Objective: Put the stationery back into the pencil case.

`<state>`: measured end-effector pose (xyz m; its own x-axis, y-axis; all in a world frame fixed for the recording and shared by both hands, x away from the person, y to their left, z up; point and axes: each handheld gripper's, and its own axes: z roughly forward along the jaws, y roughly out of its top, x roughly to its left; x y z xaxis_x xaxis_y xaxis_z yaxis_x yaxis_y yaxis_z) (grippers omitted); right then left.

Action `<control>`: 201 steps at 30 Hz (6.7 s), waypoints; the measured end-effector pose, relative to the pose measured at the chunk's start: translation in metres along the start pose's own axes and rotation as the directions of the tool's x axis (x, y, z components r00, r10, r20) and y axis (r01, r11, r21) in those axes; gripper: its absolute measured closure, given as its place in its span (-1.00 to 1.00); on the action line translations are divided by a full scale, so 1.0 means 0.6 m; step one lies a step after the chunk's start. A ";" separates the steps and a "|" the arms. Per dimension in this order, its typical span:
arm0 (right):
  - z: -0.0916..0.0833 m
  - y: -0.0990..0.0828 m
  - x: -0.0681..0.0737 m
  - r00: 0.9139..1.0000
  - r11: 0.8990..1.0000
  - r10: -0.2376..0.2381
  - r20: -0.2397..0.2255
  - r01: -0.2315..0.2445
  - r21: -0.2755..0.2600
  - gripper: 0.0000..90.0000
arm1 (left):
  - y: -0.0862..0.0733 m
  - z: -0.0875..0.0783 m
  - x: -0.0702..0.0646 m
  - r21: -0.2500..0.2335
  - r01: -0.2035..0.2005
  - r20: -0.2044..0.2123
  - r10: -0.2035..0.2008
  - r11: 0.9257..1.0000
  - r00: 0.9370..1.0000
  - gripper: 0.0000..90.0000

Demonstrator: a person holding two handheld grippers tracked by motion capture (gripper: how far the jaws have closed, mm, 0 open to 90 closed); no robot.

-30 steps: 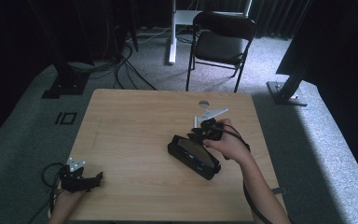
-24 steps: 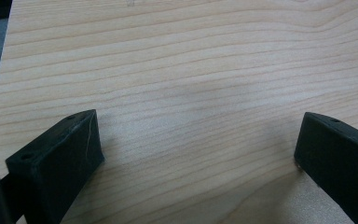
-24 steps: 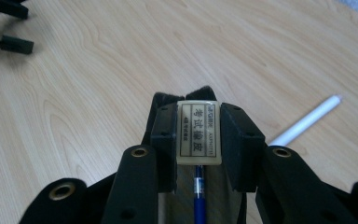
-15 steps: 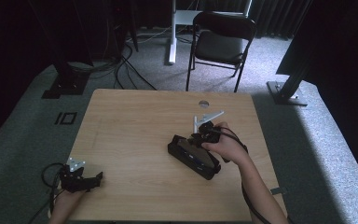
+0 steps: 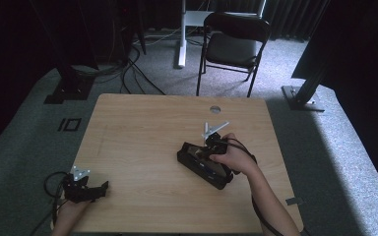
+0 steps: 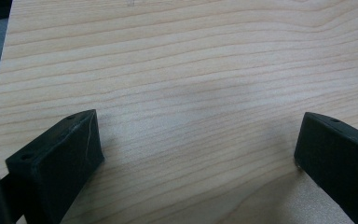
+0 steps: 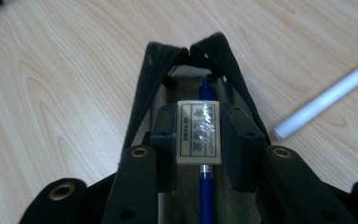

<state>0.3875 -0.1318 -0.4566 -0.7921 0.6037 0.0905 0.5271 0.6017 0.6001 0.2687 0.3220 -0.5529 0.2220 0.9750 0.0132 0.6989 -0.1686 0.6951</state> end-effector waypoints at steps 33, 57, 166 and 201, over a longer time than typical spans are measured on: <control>0.065 0.005 0.010 1.000 0.990 -0.014 0.014 0.012 0.142 0.51 | 0.000 0.000 0.000 0.000 0.000 0.000 0.000 1.000 1.000 -0.98; 0.053 0.008 0.006 1.000 0.990 0.029 -0.010 -0.027 0.141 0.43 | 0.000 0.000 0.000 0.000 0.000 0.000 0.000 1.000 1.000 -0.98; 0.127 0.018 -0.161 0.908 0.938 0.347 0.235 -0.338 -0.080 0.36 | 0.000 0.000 0.000 0.000 0.000 0.000 0.000 1.000 1.000 -0.98; 0.126 0.002 -0.174 0.909 0.948 0.311 0.279 -0.319 -0.019 0.74 | 0.000 0.000 0.000 0.000 0.000 0.000 0.000 1.000 1.000 -0.98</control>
<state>0.4943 -0.1547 -0.5258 -0.4701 0.8814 0.0472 0.7462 0.3683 0.5546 0.2687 0.3220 -0.5530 0.2218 0.9750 0.0132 0.6989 -0.1683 0.6951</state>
